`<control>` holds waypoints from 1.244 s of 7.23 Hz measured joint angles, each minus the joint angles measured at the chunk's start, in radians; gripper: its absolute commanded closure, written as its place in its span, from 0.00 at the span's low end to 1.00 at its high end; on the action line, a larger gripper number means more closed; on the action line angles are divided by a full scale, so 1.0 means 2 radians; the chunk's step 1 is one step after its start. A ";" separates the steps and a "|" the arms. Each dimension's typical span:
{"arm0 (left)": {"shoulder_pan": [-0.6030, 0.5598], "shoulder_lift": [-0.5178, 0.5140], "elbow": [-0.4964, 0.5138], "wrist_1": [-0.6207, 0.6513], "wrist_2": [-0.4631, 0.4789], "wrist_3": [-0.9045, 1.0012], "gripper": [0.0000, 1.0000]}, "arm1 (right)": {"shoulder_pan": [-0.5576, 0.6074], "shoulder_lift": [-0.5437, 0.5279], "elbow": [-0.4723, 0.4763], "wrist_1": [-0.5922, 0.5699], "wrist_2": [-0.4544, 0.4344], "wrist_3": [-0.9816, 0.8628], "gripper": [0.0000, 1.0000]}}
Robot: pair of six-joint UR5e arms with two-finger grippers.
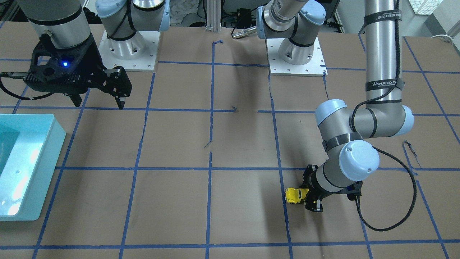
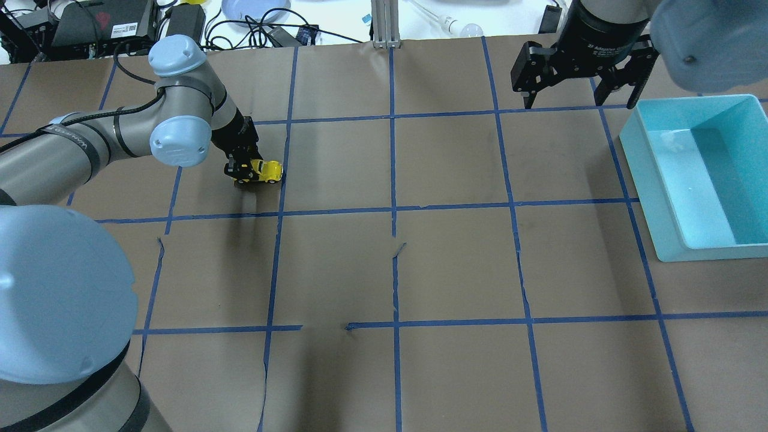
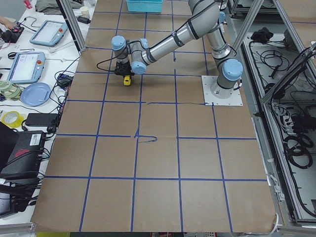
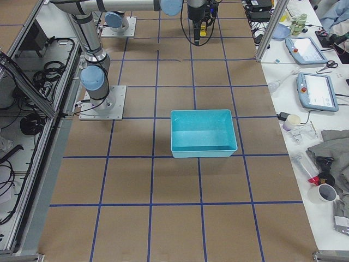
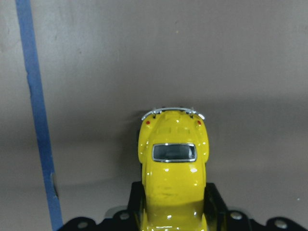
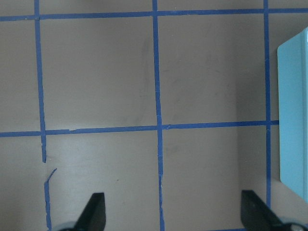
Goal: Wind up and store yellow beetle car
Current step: 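Drag the yellow car with the left gripper toward the table center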
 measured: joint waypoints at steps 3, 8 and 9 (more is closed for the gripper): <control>-0.001 0.006 0.003 0.009 -0.057 -0.002 1.00 | 0.000 0.000 0.000 0.000 0.000 0.000 0.00; -0.001 -0.007 0.002 0.008 -0.133 -0.007 1.00 | 0.000 0.000 0.000 0.000 0.001 0.000 0.00; -0.001 -0.010 0.003 0.007 -0.126 -0.007 1.00 | 0.000 0.000 0.000 0.000 0.001 0.000 0.00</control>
